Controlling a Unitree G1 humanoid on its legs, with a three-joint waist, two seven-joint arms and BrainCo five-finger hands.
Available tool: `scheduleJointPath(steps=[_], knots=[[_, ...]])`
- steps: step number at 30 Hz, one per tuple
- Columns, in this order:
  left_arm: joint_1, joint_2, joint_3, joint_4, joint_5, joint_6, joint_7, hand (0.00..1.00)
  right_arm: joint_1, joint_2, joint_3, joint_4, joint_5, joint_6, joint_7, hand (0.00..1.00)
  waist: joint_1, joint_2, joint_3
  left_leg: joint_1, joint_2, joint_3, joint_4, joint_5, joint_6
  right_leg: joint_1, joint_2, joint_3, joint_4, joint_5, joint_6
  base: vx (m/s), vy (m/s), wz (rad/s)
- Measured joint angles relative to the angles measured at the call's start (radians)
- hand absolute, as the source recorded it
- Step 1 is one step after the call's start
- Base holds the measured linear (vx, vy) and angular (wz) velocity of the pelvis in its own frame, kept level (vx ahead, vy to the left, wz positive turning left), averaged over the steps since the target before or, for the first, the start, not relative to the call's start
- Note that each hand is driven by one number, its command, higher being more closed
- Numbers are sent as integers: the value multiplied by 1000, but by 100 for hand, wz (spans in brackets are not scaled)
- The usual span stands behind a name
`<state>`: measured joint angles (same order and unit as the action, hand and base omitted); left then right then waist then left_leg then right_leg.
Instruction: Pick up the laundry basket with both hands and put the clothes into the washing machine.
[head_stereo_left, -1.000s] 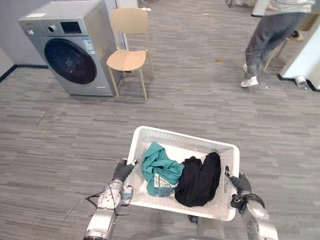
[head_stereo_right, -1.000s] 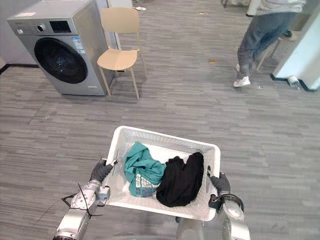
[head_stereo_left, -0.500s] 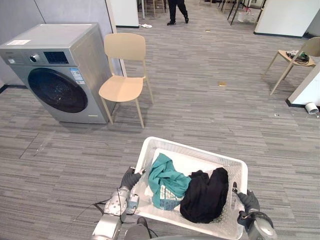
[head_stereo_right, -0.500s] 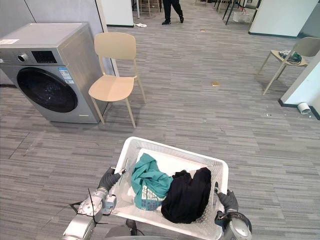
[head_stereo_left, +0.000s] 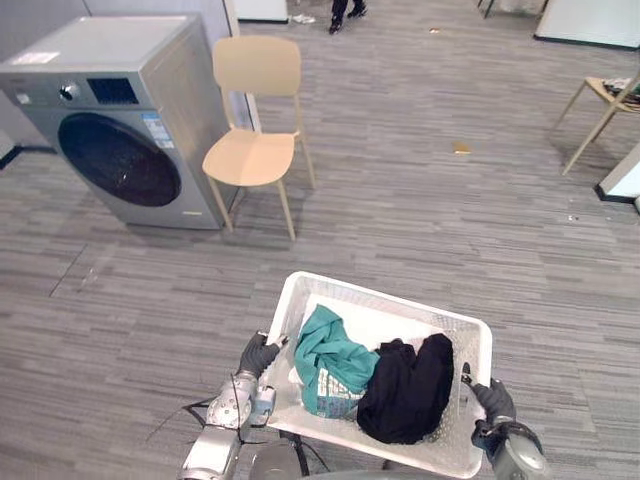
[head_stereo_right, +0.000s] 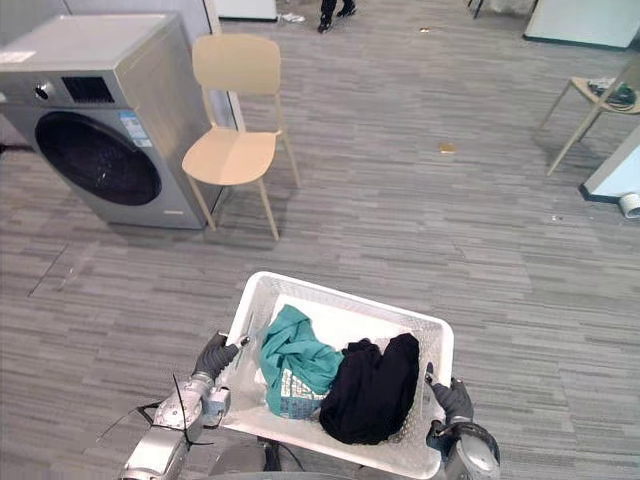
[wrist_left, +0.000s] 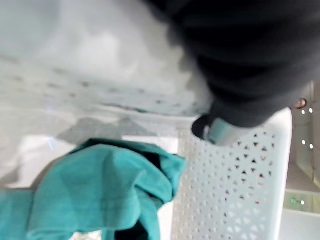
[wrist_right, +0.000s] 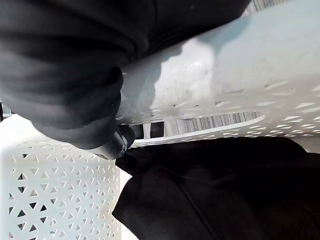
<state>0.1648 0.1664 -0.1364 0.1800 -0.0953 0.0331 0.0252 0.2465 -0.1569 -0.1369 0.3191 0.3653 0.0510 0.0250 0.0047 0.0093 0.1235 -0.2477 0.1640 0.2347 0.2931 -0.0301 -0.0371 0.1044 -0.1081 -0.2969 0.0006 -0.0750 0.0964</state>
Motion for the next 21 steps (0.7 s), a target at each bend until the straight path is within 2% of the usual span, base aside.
scheduleJointPath(steps=[1,3,4,5,6,7,8,9,10,11,12,13,14,15,16,17,18,19,20,21], knots=[[-6,-5,9,0,-9,0,3,100,-33,-7,5,21,0,-1,-1,100,18,0,0,-13,1,0,31,-29,9,4,-4,-3,-6,-1,6,135,89,10],[-9,-18,38,-1,-19,0,13,100,-76,-21,26,30,0,-1,-1,100,33,-5,3,-21,-15,20,86,-84,24,12,-39,-24,20,-43,36,131,108,13],[-8,-25,43,-5,-20,0,19,100,-84,-23,26,34,0,-5,-1,100,38,-10,5,-10,-37,51,132,-132,54,6,-88,-48,104,-95,52,239,227,40],[-6,-27,42,-11,-20,-1,19,100,-86,-25,26,41,1,-11,-1,100,32,-15,0,10,-72,57,138,-187,68,-31,-157,-66,289,-155,70,298,272,46],[-4,-30,43,-11,-20,-1,21,100,-86,-27,26,48,1,-13,-1,100,33,-13,-5,14,-93,53,139,-201,76,-78,-197,-72,405,-164,56,343,301,61],[5,-28,41,-29,-20,0,21,100,-90,-29,23,50,1,-14,1,100,24,-17,-6,32,-144,37,125,-217,101,-194,-296,-84,680,-111,-71,334,287,56],[12,-22,42,-38,-20,0,21,100,-91,-21,15,54,3,-14,1,100,10,-6,-8,57,-170,20,107,-224,117,-262,-337,-52,825,-35,-175,350,293,64],[14,-18,47,-38,-19,1,21,100,-91,-16,14,61,4,-17,3,100,4,-4,-4,77,-177,12,99,-231,131,-302,-340,-9,910,-19,-180,396,252,51],[14,-2,49,-38,-18,2,19,100,-86,4,12,74,5,-19,8,100,0,-6,17,129,-182,-13,77,-254,152,-373,-290,58,1032,-66,-123,327,157,33],[15,7,50,-38,-18,3,18,100,-87,14,12,80,5,-20,14,100,-1,-5,27,159,-182,-20,56,-256,150,-399,-256,67,1052,-88,-105,496,191,31],[16,20,48,-38,-19,3,16,100,-82,25,10,80,11,-28,21,100,-4,-1,32,206,-182,-36,8,-254,144,-454,-194,57,1025,-124,-87,518,157,35],[11,19,52,-54,-20,-3,17,100,-88,31,8,66,11,-43,25,100,-19,3,36,247,-189,-53,-40,-257,142,-507,-155,17,938,-143,-77,544,146,41],[3,19,50,-58,-20,-7,16,100,-96,30,0,66,13,-43,25,100,-23,-2,37,271,-193,-68,-63,-261,137,-525,-138,-11,869,-142,-77,512,92,54],[-17,18,37,-57,-20,-11,15,100,-102,30,-21,67,15,-43,25,100,-33,4,45,324,-194,-87,-105,-266,128,-535,-97,-67,653,-120,-63,579,74,60],[-26,24,21,-56,-20,-11,13,100,-94,32,-31,66,19,-44,24,100,-44,0,41,381,-201,-104,-152,-273,110,-521,-54,-100,380,-38,-33,617,59,62],[-30,30,18,-51,-20,-11,8,100,-88,36,-33,66,22,-45,22,100,-46,-8,40,420,-209,-111,-178,-284,91,-525,-28,-104,251,24,-27,539,28,43],[-31,30,16,-46,-20,-11,5,100,-85,39,-36,62,22,-47,21,100,-48,-14,37,443,-209,-112,-178,-296,70,-535,-12,-88,215,62,-37,578,1,42],[-32,24,12,-44,-20,-11,2,100,-80,40,-39,54,21,-47,21,100,-55,-9,29,469,-194,-127,-131,-325,23,-538,17,-32,228,151,-128,913,-33,55],[-43,20,12,-41,-18,-11,0,100,-69,40,-52,55,21,-44,19,100,-64,8,23,436,-158,-137,22,-341,-5,-531,42,-1,282,185,-178,929,-32,53],[-47,13,11,-39,-17,-9,-1,100,-68,34,-55,54,21,-43,19,100,-59,34,22,392,-122,-137,149,-338,-10,-513,52,-19,301,143,-182,952,-56,50]])
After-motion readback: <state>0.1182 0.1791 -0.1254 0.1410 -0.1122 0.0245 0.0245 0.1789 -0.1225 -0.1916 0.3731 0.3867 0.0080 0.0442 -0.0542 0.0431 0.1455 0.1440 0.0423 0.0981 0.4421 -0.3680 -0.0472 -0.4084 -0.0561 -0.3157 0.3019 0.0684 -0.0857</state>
